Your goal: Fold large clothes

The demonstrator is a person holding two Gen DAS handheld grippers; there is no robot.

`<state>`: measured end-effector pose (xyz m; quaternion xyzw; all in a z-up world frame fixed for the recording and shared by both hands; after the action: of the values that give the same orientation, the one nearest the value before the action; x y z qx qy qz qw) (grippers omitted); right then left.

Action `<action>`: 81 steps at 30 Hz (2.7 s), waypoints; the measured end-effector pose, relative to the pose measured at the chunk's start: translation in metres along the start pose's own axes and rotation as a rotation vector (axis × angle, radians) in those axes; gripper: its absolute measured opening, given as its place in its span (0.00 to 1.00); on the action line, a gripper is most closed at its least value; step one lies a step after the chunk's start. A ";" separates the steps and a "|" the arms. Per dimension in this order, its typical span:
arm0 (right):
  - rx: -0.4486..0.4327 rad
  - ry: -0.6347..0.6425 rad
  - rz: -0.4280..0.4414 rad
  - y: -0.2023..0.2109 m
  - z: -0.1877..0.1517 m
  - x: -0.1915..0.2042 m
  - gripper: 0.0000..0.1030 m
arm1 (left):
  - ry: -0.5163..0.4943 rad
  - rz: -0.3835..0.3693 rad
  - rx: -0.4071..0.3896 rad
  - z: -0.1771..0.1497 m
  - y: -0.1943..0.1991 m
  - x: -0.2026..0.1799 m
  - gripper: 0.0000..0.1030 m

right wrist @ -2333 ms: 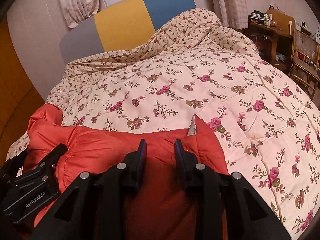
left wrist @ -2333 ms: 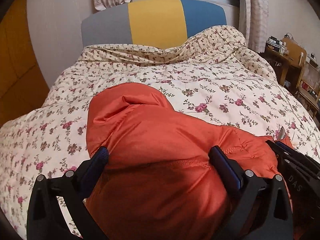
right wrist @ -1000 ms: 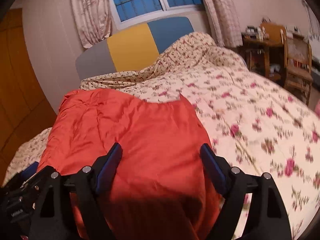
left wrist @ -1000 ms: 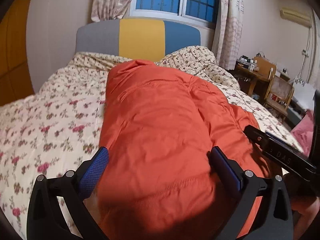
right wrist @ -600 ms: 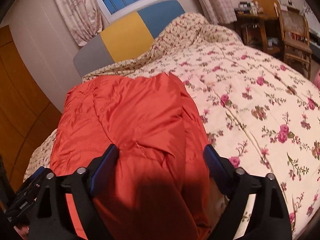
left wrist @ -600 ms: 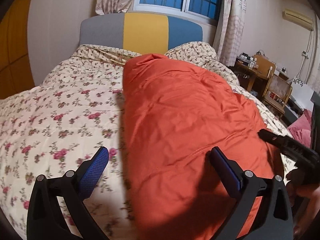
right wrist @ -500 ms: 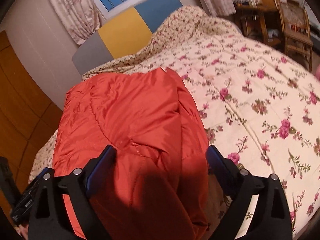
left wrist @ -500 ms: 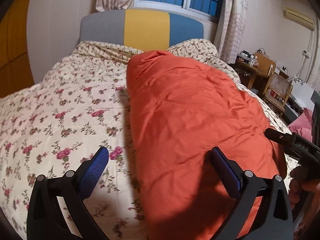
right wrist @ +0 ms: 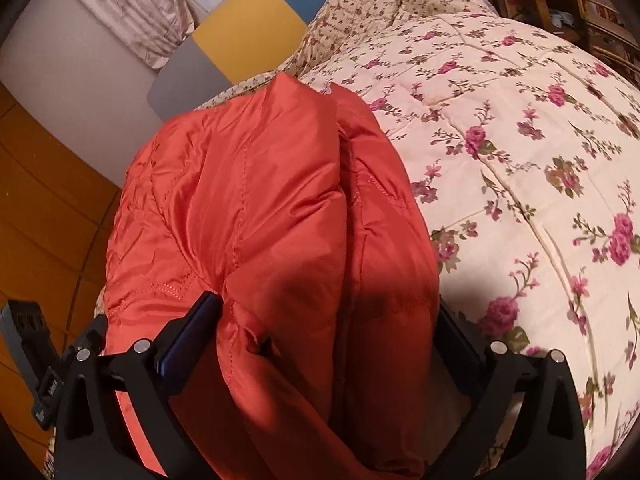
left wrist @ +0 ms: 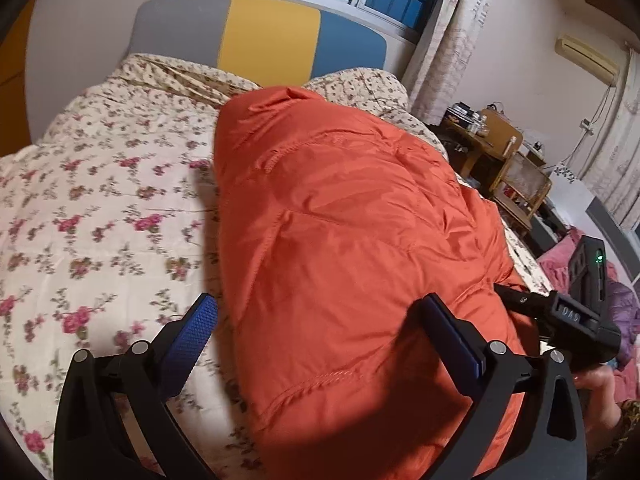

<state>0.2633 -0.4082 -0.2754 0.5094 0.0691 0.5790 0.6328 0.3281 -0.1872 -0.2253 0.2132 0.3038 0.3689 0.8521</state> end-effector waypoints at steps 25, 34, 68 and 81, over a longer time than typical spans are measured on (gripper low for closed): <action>-0.195 0.093 0.162 0.027 0.001 0.049 0.52 | -0.198 0.065 -0.127 0.008 0.025 -0.042 0.54; -0.212 0.109 0.170 0.031 0.002 0.083 0.52 | -0.125 0.046 -0.100 0.005 0.043 -0.009 0.45; -0.089 0.133 0.397 0.000 0.005 0.143 0.53 | 0.026 -0.116 -0.191 0.018 0.089 0.018 0.67; 0.043 0.337 0.437 -0.107 -0.018 0.328 0.53 | 0.165 0.097 -0.290 0.017 0.178 0.168 0.67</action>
<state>0.4271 -0.1147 -0.1964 0.4218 0.0742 0.7769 0.4614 0.3418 0.0516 -0.1689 0.0715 0.3054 0.4660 0.8273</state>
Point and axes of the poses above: each gripper's, at about its wrist camera, not at the fingertips, and y roughly against the way its jaws point, x to its left, z to its top, the point moved 7 cm from there along -y, roughly the way its jaws point, and after that the axes turned 7 degrees about -z, right-handed, at the moved point
